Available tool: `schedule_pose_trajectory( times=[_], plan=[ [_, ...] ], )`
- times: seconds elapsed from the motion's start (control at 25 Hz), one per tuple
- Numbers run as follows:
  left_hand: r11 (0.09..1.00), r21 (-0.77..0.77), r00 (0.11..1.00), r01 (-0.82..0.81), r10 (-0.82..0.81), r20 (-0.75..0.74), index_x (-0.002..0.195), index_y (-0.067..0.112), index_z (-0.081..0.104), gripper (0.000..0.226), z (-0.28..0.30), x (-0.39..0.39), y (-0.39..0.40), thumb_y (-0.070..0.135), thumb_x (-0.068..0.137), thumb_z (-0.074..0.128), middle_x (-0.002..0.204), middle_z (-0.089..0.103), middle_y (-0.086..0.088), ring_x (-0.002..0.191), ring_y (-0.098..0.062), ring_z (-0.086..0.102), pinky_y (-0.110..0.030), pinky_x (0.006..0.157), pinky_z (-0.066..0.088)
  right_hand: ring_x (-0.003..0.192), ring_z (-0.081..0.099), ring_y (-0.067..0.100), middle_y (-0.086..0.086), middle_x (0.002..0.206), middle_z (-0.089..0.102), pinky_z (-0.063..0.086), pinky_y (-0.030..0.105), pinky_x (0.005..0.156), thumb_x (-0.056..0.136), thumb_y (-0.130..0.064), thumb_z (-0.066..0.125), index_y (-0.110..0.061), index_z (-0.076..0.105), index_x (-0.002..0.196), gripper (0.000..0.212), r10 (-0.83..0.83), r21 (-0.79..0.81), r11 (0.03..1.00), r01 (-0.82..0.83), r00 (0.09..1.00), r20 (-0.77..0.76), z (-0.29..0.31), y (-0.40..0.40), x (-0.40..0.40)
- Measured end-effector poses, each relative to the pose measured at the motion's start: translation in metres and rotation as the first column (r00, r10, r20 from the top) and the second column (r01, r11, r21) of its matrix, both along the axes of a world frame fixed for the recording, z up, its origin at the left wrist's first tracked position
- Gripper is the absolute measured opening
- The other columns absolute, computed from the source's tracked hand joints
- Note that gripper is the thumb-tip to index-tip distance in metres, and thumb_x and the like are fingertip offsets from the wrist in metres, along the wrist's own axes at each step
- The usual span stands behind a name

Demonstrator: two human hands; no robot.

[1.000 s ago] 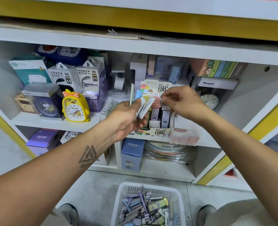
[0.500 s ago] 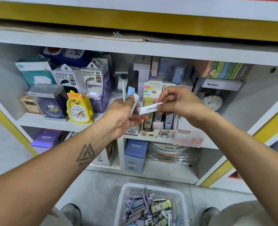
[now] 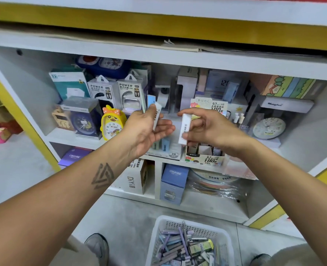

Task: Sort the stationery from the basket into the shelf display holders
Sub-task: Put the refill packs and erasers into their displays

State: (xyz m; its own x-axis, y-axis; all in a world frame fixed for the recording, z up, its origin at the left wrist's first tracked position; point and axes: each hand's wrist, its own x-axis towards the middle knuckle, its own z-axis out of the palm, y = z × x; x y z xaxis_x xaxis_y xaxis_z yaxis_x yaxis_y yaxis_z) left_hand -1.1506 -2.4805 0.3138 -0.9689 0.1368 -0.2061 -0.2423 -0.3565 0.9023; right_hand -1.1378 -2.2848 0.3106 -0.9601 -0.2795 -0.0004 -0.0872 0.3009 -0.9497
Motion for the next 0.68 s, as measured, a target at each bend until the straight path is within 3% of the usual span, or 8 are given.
schedule_pose_trajectory(
  times=[0.12, 0.24, 0.36, 0.52, 0.68],
  plan=[
    [0.997, -0.045, 0.998, -0.055, 0.056, 0.013, 0.109, -0.002, 0.051, 0.037, -0.001, -0.006, -0.018, 0.033, 0.105, 0.041, 0.070, 0.068, -0.016, 0.058, -0.025, 0.069, -0.030, 0.053, 0.057, 0.078, 0.073, 0.026, 0.017, 0.083, 0.075, 0.061, 0.032, 0.072, 0.091, -0.003, 0.071, -0.019, 0.072, 0.113, 0.028, -0.136, -0.045, 0.990, 0.135, 0.990, -0.033, -0.002, -0.010, -0.010],
    [0.989, -0.136, 0.998, -0.063, 0.066, 0.017, 0.106, 0.002, 0.053, 0.036, -0.004, -0.008, -0.030, 0.035, 0.104, 0.040, 0.064, 0.066, -0.010, 0.049, -0.019, 0.061, -0.026, 0.047, 0.051, 0.082, 0.074, 0.023, 0.010, 0.088, 0.077, 0.062, 0.032, 0.075, 0.088, -0.006, 0.075, -0.017, 0.079, 0.099, 0.017, -0.202, -0.047, 0.979, 0.198, 0.976, -0.080, -0.007, -0.020, -0.018],
    [0.984, -0.166, 0.997, -0.065, 0.070, 0.024, 0.106, 0.003, 0.054, 0.035, -0.005, -0.009, -0.039, 0.035, 0.104, 0.040, 0.068, 0.063, -0.010, 0.048, -0.018, 0.056, -0.024, 0.045, 0.047, 0.075, 0.074, 0.015, 0.004, 0.086, 0.076, 0.060, 0.022, 0.070, 0.086, -0.005, 0.076, -0.018, 0.080, 0.090, 0.014, -0.227, -0.027, 0.974, 0.225, 0.964, -0.136, -0.010, -0.029, -0.023],
    [0.983, -0.174, 0.997, -0.057, 0.064, 0.032, 0.103, 0.003, 0.054, 0.035, -0.005, -0.010, -0.046, 0.036, 0.104, 0.040, 0.068, 0.062, -0.010, 0.048, -0.018, 0.056, -0.024, 0.045, 0.047, 0.063, 0.072, 0.010, -0.001, 0.081, 0.074, 0.053, 0.017, 0.061, 0.085, -0.013, 0.079, -0.026, 0.076, 0.090, 0.014, -0.201, 0.288, 0.907, 0.307, 0.917, -0.344, -0.006, -0.031, -0.030],
    [0.979, -0.190, 0.995, -0.073, 0.083, 0.050, 0.095, 0.005, 0.056, 0.037, -0.003, -0.013, -0.053, 0.037, 0.104, 0.040, 0.065, 0.059, -0.007, 0.047, -0.017, 0.052, -0.022, 0.044, 0.045, 0.066, 0.070, 0.014, -0.004, 0.081, 0.071, 0.059, 0.022, 0.066, 0.087, -0.011, 0.076, -0.030, 0.070, 0.087, 0.020, -0.275, 0.230, 0.876, 0.424, 0.831, -0.484, 0.000, -0.031, -0.040]
  ],
)
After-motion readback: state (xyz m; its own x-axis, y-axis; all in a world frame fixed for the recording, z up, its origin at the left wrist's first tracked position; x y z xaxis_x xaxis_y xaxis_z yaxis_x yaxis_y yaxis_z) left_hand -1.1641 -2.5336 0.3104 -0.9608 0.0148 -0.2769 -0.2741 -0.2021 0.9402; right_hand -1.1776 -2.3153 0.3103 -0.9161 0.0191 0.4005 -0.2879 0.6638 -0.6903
